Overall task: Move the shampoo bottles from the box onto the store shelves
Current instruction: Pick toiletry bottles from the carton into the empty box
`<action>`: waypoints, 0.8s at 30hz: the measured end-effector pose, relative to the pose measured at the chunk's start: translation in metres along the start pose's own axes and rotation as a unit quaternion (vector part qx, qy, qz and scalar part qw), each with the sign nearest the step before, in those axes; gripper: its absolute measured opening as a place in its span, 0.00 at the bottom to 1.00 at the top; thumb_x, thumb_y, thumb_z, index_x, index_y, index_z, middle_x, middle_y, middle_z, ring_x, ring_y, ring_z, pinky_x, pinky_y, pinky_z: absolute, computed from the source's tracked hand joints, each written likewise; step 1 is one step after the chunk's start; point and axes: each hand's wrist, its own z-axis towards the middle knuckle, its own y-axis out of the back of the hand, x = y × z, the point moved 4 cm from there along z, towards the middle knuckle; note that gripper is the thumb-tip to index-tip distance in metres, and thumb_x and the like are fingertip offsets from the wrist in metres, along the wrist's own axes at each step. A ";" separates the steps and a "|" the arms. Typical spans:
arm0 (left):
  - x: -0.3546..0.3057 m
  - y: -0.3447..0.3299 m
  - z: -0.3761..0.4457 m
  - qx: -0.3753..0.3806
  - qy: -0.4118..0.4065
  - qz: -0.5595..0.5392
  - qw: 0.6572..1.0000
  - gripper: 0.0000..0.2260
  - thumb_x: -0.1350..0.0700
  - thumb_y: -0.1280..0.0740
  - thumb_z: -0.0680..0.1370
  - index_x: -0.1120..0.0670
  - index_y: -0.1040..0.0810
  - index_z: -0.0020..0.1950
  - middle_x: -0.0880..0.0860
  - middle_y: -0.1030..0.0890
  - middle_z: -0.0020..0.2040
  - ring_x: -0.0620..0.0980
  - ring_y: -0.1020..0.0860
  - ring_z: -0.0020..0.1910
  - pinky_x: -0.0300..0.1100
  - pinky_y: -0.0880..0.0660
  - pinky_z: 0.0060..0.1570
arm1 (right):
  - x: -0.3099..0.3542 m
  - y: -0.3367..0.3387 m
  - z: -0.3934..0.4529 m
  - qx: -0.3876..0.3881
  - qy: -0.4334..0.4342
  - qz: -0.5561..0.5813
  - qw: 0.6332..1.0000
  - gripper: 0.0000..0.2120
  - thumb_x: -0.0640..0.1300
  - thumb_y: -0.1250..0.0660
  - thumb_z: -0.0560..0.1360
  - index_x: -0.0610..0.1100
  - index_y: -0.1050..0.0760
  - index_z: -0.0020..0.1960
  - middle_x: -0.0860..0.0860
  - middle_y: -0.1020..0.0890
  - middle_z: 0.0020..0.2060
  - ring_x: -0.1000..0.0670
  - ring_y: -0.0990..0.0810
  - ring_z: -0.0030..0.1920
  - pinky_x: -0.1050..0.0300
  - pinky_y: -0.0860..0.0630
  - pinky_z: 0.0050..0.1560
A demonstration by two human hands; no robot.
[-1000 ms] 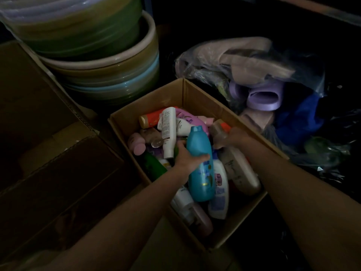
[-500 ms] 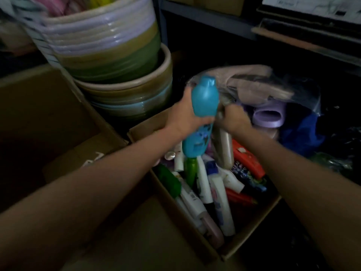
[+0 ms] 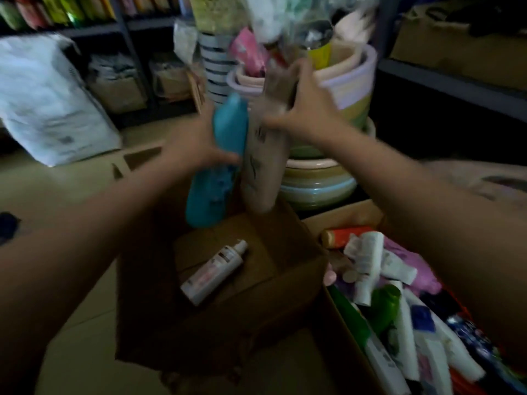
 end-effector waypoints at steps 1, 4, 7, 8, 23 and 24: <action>0.018 -0.015 -0.004 0.048 0.023 0.016 0.998 0.36 0.52 0.23 0.66 0.54 0.37 0.69 0.54 0.26 0.63 0.56 0.26 0.61 0.46 0.28 0.54 | -0.003 -0.025 -0.001 0.064 -0.006 -0.012 0.998 0.28 0.47 0.26 0.67 0.48 0.40 0.58 0.50 0.26 0.49 0.50 0.26 0.49 0.54 0.27 0.48; 0.072 -0.069 -0.014 0.213 0.086 0.058 0.972 0.28 0.51 0.25 0.68 0.53 0.31 0.65 0.53 0.24 0.60 0.52 0.25 0.57 0.43 0.28 0.51 | -0.024 -0.095 -0.014 0.222 -0.033 -0.120 0.967 0.29 0.46 0.24 0.65 0.46 0.34 0.60 0.46 0.24 0.55 0.45 0.24 0.55 0.52 0.26 0.49; 0.105 -0.114 -0.020 0.334 0.091 0.120 0.931 0.23 0.47 0.28 0.71 0.56 0.26 0.61 0.52 0.22 0.52 0.48 0.24 0.48 0.38 0.27 0.44 | -0.045 -0.146 -0.033 0.347 -0.066 -0.217 0.910 0.19 0.47 0.26 0.68 0.46 0.30 0.55 0.47 0.23 0.54 0.44 0.24 0.55 0.54 0.27 0.46; 0.111 -0.130 -0.025 0.367 0.094 0.134 0.916 0.22 0.47 0.28 0.71 0.57 0.26 0.60 0.53 0.22 0.52 0.49 0.23 0.49 0.38 0.26 0.45 | -0.051 -0.159 -0.039 0.383 -0.076 -0.233 0.891 0.18 0.46 0.28 0.70 0.45 0.29 0.57 0.46 0.24 0.55 0.44 0.24 0.55 0.52 0.25 0.48; 0.086 -0.187 -0.028 0.318 0.031 0.252 0.913 0.21 0.55 0.40 0.80 0.57 0.38 0.71 0.57 0.33 0.69 0.56 0.31 0.66 0.48 0.31 0.62 | -0.070 -0.201 -0.057 0.475 0.035 -0.332 0.815 0.15 0.36 0.43 0.79 0.38 0.30 0.65 0.40 0.27 0.62 0.41 0.27 0.62 0.49 0.28 0.59; 0.080 -0.179 -0.026 0.303 0.023 0.258 0.917 0.22 0.54 0.39 0.79 0.57 0.38 0.71 0.56 0.33 0.69 0.56 0.32 0.66 0.48 0.32 0.62 | -0.067 -0.197 -0.055 0.468 0.041 -0.333 0.818 0.15 0.36 0.42 0.79 0.38 0.31 0.65 0.40 0.27 0.62 0.40 0.27 0.62 0.48 0.28 0.60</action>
